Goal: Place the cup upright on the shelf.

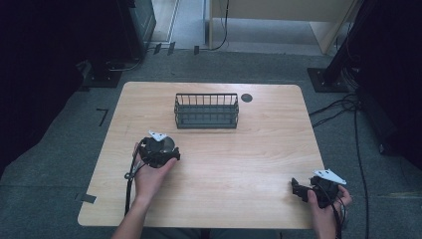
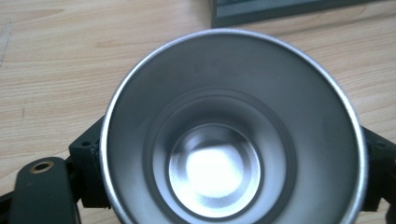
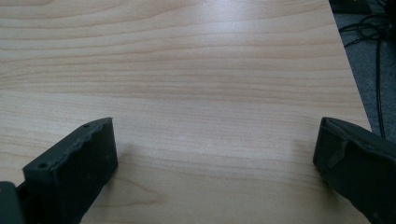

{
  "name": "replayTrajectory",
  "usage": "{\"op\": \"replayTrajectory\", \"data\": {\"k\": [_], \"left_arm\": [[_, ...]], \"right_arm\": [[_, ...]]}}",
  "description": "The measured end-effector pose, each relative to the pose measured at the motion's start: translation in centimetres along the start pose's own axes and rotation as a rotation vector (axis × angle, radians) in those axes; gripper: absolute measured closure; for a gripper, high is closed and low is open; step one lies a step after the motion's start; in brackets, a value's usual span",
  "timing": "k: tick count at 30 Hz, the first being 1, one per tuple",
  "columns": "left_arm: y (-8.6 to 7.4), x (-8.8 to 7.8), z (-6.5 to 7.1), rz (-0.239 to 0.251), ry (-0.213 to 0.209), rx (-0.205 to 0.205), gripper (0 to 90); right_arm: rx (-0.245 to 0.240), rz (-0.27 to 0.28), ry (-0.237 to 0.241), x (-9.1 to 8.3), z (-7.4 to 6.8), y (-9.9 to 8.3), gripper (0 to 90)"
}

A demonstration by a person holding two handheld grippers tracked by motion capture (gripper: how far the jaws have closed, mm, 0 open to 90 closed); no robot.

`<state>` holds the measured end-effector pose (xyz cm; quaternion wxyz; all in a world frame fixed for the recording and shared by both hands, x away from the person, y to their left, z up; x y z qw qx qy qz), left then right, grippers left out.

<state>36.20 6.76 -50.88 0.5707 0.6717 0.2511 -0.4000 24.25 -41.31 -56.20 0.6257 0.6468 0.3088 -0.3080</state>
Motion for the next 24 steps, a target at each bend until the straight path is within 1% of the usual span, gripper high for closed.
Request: {"op": "replayTrajectory", "data": {"k": [2,5,7,9,11,12,15,20,24], "left_arm": [[0.0,-0.1,0.0,-0.003,0.001,0.002,14.9],[0.1,-0.2,-0.1,-0.003,-0.012,0.006,15.1],[0.2,-0.5,0.0,0.012,-0.02,0.011,15.4],[0.4,-0.8,0.1,0.014,-0.026,0.019,15.8],[0.6,-1.1,0.2,0.021,-0.029,0.023,16.1],[0.7,-1.2,0.2,0.026,-0.03,0.024,19.0],[1.1,-1.5,0.4,0.032,-0.032,0.032,18.9],[1.5,-1.5,0.6,0.031,-0.038,0.035,19.0],[2.3,-1.9,0.6,0.048,-0.039,0.038,19.0]], "right_arm": [[0.0,0.0,0.0,0.0,0.0,0.0,0.0],[0.001,0.0,0.0,0.0,0.0,0.0,0.0],[0.0,-0.001,0.0,0.0,0.0,0.0,0.0],[0.0,0.0,0.0,0.0,0.0,0.0,0.0],[0.0,0.0,0.0,0.0,0.0,0.0,0.0],[0.0,0.0,0.0,0.0,0.0,0.0,0.0],[0.001,0.0,0.0,0.0,0.0,0.0,0.0],[0.0,0.0,0.0,0.0,0.0,0.0,0.0],[0.001,-0.001,0.0,0.0,0.0,0.0,0.0]]}}
Point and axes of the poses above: each handheld gripper's, and its own axes: x roughly forward along the jaws, y roughly out of its top, z roughly to its right, the point moved 5 cm from there along x, roughly forward along the jaws, and after that the axes turned 7 degrees about -z, right-handed, at the moved point
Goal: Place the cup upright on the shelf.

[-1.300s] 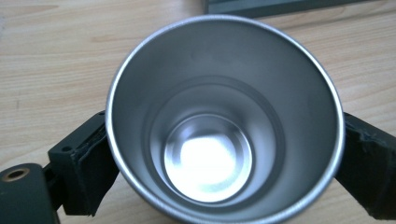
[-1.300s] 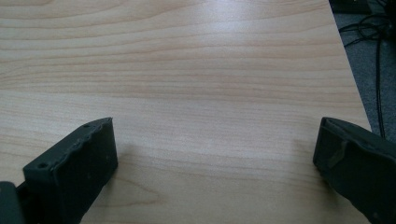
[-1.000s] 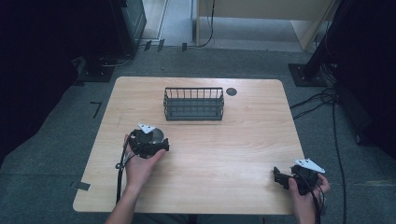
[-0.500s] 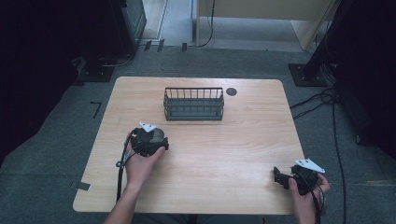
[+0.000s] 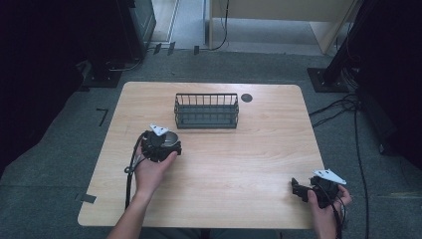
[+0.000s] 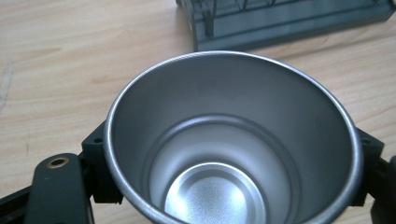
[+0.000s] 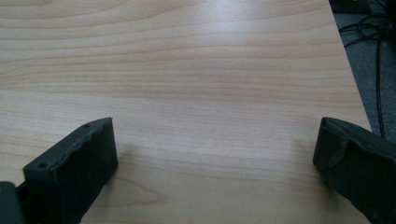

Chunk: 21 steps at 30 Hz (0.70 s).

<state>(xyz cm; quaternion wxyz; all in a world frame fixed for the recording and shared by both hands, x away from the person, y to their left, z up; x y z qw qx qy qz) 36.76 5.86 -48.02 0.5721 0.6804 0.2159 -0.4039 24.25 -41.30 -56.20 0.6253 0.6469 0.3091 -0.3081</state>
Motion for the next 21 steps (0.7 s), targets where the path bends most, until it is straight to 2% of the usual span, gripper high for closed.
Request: {"op": "replayTrajectory", "data": {"k": [14,21], "left_arm": [[3.2,-1.4,0.8,0.042,-0.022,0.034,19.0],[4.9,-1.5,0.8,0.051,-0.031,0.038,19.1]], "right_arm": [[-0.001,0.0,0.0,0.0,0.0,0.0,0.0],[-0.001,0.0,0.0,0.0,0.0,0.0,0.0]]}}
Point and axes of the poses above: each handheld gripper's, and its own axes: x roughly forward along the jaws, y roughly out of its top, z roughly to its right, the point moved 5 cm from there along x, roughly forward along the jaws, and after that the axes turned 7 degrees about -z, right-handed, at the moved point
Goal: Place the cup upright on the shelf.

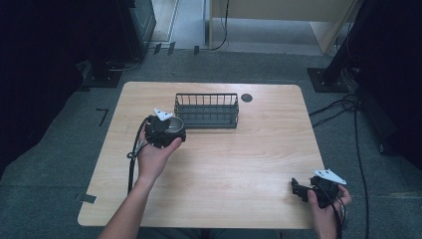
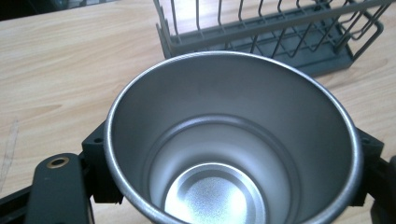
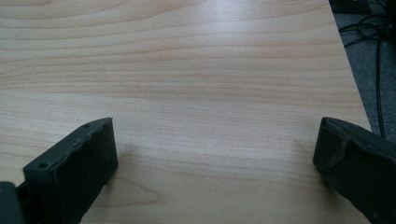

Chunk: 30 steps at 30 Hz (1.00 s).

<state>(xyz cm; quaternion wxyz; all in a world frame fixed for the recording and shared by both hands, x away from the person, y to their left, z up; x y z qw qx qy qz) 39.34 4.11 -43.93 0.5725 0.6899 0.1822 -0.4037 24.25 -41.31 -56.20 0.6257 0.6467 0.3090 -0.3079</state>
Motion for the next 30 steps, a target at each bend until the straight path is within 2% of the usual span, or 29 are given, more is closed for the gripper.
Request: {"op": "replayTrajectory", "data": {"k": [19,30], "left_arm": [[3.9,-0.6,0.8,0.033,-0.02,0.029,19.1],[6.0,0.0,1.2,0.035,-0.016,0.047,19.1]], "right_arm": [[0.0,0.0,0.0,0.0,0.0,0.0,0.0],[0.0,0.0,0.0,0.0,0.0,0.0,0.0]]}}
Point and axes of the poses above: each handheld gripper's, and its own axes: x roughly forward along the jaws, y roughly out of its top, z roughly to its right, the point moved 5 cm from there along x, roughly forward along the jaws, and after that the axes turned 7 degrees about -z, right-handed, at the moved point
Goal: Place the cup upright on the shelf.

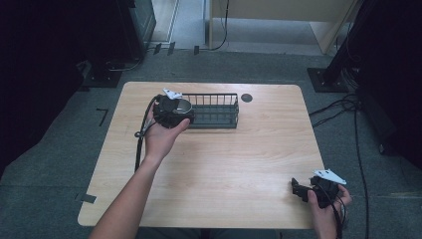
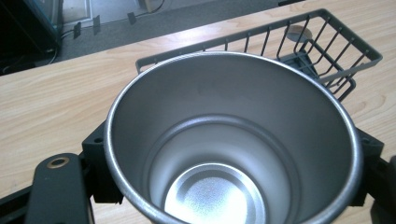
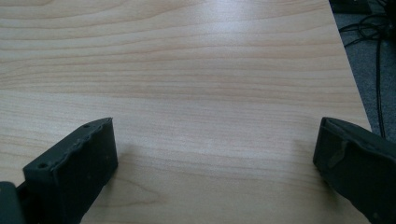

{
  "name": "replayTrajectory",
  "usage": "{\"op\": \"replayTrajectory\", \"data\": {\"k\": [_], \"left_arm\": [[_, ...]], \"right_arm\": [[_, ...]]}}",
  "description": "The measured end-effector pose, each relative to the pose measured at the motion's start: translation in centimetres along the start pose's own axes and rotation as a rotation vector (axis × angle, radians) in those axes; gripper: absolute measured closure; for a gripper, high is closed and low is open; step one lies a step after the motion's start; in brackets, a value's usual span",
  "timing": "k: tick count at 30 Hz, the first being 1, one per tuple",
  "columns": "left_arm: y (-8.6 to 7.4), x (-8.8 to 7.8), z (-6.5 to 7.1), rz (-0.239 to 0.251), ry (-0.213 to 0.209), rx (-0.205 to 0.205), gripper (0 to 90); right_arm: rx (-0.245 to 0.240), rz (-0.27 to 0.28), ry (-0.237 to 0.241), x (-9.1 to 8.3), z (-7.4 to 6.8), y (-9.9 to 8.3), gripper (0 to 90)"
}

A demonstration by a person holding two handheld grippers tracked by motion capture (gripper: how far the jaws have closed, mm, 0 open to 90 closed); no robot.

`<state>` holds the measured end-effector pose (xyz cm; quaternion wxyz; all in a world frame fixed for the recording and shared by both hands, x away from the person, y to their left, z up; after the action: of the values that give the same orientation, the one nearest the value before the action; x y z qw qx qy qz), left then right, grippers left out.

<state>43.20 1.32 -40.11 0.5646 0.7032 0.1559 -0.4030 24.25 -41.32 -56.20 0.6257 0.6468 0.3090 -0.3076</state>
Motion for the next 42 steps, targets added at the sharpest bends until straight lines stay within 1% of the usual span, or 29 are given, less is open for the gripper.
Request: {"op": "replayTrajectory", "data": {"k": [4,12,18,22,25,28,32,34,37,42], "left_arm": [[0.7,0.4,-0.1,-0.001,0.005,0.004,19.1],[2.2,1.4,-0.2,0.008,0.001,-0.005,19.1],[3.2,2.8,-0.4,0.011,0.008,-0.004,19.1],[3.7,3.6,-0.3,0.012,0.024,0.018,19.1],[4.2,4.3,-0.4,0.01,0.025,0.018,19.1],[4.5,4.9,-0.7,0.011,0.022,0.009,19.1],[5.1,5.7,-1.1,0.021,0.018,-0.017,19.1],[5.2,6.2,-1.3,0.012,0.026,-0.018,19.1],[5.5,6.8,-1.4,0.004,0.023,-0.026,19.1],[5.8,7.4,-1.7,0.01,0.031,-0.03,19.0]], "right_arm": [[0.0,0.0,0.0,0.0,0.0,0.0,0.0],[0.0,0.0,0.0,0.0,0.0,0.0,0.0],[0.0,0.0,0.0,0.0,0.0,0.0,0.0],[0.0,0.0,0.0,0.0,0.0,0.0,0.0],[0.001,0.0,0.0,0.0,0.0,0.0,0.0],[0.0,0.0,0.0,0.0,0.0,0.0,0.0],[0.0,0.0,0.0,0.0,0.0,0.0,0.0],[0.0,0.0,0.0,0.0,0.0,0.0,0.0],[0.0,0.0,0.0,0.0,0.0,0.0,0.0],[0.0,0.0,0.0,0.0,0.0,0.0,0.0]]}}
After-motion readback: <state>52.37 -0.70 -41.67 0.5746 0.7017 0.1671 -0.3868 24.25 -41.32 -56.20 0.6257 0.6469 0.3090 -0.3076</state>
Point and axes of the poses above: each handheld gripper's, and its own axes: x roughly forward along the jaws, y roughly out of its top, z roughly to its right, the point moved 5 cm from there along x, roughly forward along the jaws, and after that the axes turned 7 degrees about -z, right-handed, at the moved point
